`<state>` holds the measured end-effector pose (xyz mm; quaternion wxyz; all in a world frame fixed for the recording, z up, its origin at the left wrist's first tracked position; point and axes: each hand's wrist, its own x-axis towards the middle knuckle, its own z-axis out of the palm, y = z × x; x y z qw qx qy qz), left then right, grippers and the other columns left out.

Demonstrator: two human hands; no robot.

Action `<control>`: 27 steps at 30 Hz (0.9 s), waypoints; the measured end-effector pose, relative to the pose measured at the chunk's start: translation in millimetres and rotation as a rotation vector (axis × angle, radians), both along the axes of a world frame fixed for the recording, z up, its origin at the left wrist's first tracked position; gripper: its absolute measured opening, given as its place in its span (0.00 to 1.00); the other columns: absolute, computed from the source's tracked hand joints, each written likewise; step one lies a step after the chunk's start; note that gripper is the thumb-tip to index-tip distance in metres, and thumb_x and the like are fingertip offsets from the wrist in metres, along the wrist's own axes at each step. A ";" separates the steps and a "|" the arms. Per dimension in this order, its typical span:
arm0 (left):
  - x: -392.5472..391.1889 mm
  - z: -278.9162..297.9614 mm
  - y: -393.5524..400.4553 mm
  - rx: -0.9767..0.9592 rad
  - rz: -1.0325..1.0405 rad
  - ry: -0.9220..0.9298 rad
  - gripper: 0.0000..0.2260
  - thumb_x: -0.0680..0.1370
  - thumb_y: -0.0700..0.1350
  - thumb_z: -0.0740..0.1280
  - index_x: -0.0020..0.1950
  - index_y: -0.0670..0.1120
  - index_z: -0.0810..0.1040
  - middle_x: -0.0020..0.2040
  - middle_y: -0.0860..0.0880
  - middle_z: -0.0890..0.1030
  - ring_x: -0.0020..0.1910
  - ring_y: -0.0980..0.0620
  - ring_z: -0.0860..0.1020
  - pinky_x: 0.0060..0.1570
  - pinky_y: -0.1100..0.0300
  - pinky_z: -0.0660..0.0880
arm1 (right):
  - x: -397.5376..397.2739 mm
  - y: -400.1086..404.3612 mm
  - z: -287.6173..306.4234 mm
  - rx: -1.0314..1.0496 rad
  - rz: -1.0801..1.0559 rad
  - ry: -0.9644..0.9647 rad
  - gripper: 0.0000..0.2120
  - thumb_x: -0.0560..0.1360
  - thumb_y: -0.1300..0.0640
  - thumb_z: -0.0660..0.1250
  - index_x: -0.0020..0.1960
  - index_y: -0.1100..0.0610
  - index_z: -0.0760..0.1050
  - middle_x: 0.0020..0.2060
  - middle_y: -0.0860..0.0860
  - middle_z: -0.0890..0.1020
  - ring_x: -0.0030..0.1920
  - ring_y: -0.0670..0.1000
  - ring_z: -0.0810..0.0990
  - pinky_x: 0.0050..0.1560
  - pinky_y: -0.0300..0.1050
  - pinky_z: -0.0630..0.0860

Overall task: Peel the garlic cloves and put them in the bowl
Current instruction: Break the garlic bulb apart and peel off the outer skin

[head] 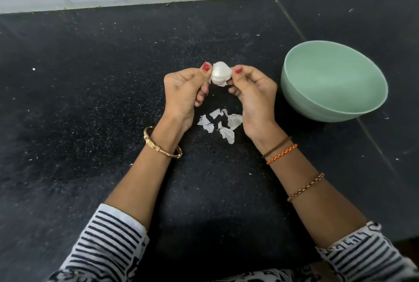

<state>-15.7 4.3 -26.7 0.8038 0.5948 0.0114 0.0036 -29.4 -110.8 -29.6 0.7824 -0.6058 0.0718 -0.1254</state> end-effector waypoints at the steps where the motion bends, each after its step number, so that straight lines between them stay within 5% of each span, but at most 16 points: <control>1: 1.0 0.4 2.2 -0.045 -0.028 0.023 0.21 0.78 0.40 0.63 0.25 0.46 0.78 0.19 0.55 0.69 0.16 0.62 0.62 0.16 0.73 0.57 | 0.9 -0.7 0.5 0.044 -0.010 0.036 0.09 0.76 0.65 0.64 0.39 0.57 0.77 0.32 0.47 0.80 0.32 0.40 0.76 0.34 0.33 0.72; 7: -1.3 -0.9 3.0 0.156 -0.076 -0.090 0.07 0.75 0.36 0.67 0.37 0.42 0.80 0.24 0.53 0.77 0.21 0.61 0.70 0.21 0.71 0.64 | 3.4 -6.7 0.8 0.036 -0.093 0.108 0.08 0.75 0.64 0.66 0.38 0.57 0.77 0.31 0.46 0.79 0.33 0.40 0.76 0.34 0.32 0.72; 12: 1.5 -4.7 8.7 0.223 -0.160 -0.120 0.10 0.71 0.34 0.71 0.49 0.47 0.80 0.49 0.50 0.80 0.40 0.54 0.75 0.39 0.66 0.74 | 1.0 -6.3 0.1 -0.031 -0.042 0.096 0.07 0.77 0.61 0.63 0.42 0.62 0.77 0.39 0.52 0.82 0.40 0.45 0.82 0.42 0.37 0.79; 16: 3.0 -5.3 12.0 0.242 -0.263 -0.107 0.11 0.71 0.41 0.71 0.53 0.45 0.80 0.45 0.53 0.83 0.44 0.55 0.78 0.43 0.65 0.76 | -2.1 -0.3 -4.6 -0.122 0.037 0.063 0.07 0.78 0.60 0.63 0.43 0.61 0.75 0.41 0.58 0.82 0.43 0.53 0.83 0.42 0.40 0.80; 22: 5.8 -9.7 10.1 0.179 -0.290 -0.127 0.13 0.71 0.40 0.68 0.55 0.40 0.78 0.50 0.47 0.81 0.49 0.52 0.80 0.52 0.61 0.77 | -2.4 -1.5 -6.5 -0.009 0.163 -0.003 0.06 0.76 0.64 0.63 0.50 0.63 0.77 0.44 0.55 0.82 0.48 0.50 0.82 0.50 0.44 0.79; 27: 5.5 -9.0 6.4 0.166 -0.378 -0.060 0.12 0.73 0.39 0.69 0.55 0.41 0.76 0.43 0.51 0.83 0.44 0.58 0.80 0.48 0.66 0.76 | 0.0 -3.4 -6.2 -0.014 0.102 0.010 0.09 0.75 0.65 0.65 0.54 0.63 0.78 0.46 0.52 0.82 0.49 0.47 0.81 0.52 0.40 0.77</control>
